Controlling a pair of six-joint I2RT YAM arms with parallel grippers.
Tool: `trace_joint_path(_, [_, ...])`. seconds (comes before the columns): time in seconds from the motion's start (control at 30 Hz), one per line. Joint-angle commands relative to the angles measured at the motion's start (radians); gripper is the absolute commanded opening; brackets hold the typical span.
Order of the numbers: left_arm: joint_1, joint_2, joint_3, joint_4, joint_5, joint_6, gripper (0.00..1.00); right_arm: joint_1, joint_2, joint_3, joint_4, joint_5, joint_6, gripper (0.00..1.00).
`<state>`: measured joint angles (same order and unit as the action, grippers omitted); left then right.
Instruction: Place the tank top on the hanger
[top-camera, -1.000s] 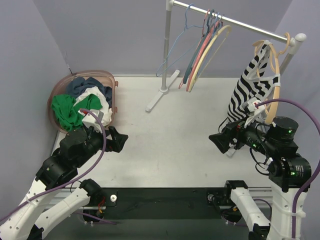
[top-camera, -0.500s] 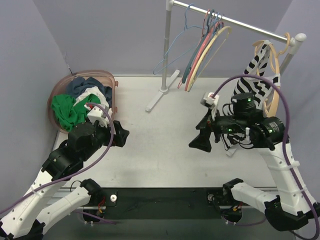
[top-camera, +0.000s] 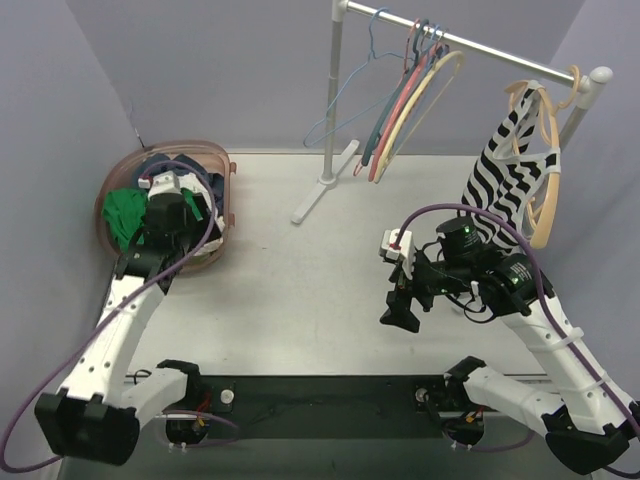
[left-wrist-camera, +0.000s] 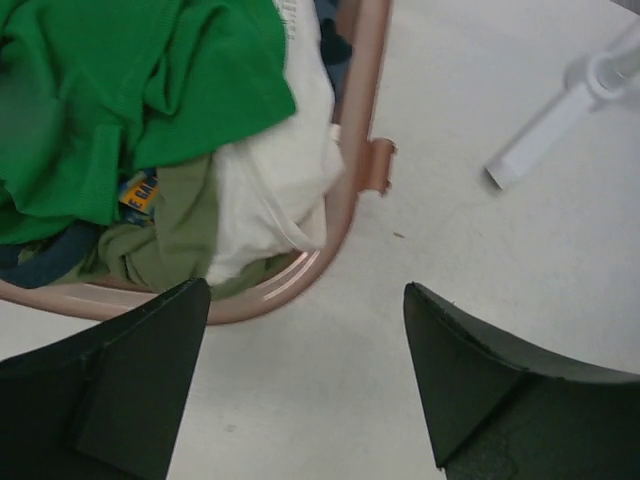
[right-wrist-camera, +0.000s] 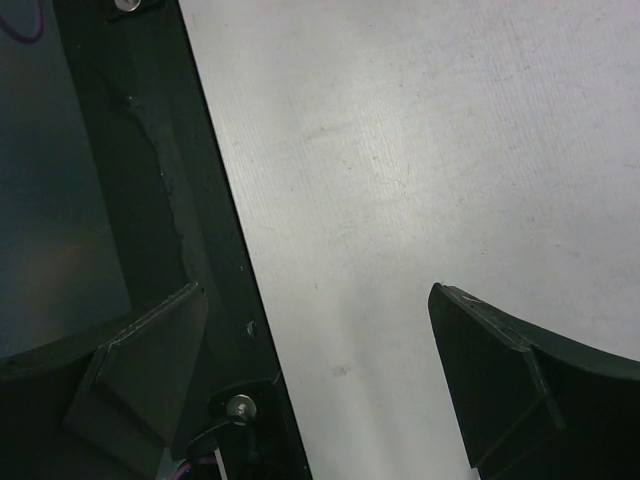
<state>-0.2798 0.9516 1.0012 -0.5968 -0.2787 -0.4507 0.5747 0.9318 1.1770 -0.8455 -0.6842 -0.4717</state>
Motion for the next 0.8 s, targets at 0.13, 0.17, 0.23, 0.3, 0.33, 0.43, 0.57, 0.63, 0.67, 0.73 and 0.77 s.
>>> trace_joint_path(0.13, [0.234,0.353,0.157,0.126,0.056,-0.037,0.77,-0.073,0.012,-0.03,0.051,-0.06,0.001,0.99])
trace_joint_path(0.17, [0.237,0.407,0.172,0.127,0.032,-0.025,0.77,-0.082,0.01,-0.033,0.052,-0.069,0.004,0.99])
trace_joint_path(0.23, [0.238,0.449,0.214,0.138,0.012,0.01,0.72,-0.099,0.012,-0.043,0.057,-0.089,0.01,0.99])
trace_joint_path(0.3, [0.24,0.499,0.241,0.14,-0.01,0.047,0.7,-0.113,0.01,-0.054,0.068,-0.094,0.013,0.99])
trace_joint_path(0.33, [0.24,0.515,0.267,0.14,-0.011,0.056,0.69,-0.118,0.01,-0.056,0.068,-0.098,0.016,0.99])
trace_joint_path(0.43, [0.24,0.578,0.313,0.127,-0.019,0.096,0.66,-0.134,0.013,-0.062,0.074,-0.11,0.022,0.99])
trace_joint_path(0.57, [0.241,0.618,0.339,0.117,-0.054,0.135,0.55,-0.148,0.016,-0.063,0.074,-0.12,0.028,0.99])
trace_joint_path(0.63, [0.24,0.604,0.341,0.126,-0.054,0.153,0.48,-0.154,0.016,-0.062,0.074,-0.124,0.03,0.99])
trace_joint_path(0.67, [0.241,0.598,0.349,0.129,-0.051,0.158,0.45,-0.157,0.016,-0.06,0.074,-0.132,0.033,0.99])
trace_joint_path(0.73, [0.241,0.592,0.358,0.126,-0.053,0.165,0.32,-0.165,0.016,-0.059,0.074,-0.141,0.036,0.99])
trace_joint_path(0.77, [0.241,0.587,0.37,0.121,-0.056,0.168,0.16,-0.173,0.015,-0.059,0.072,-0.147,0.038,0.99])
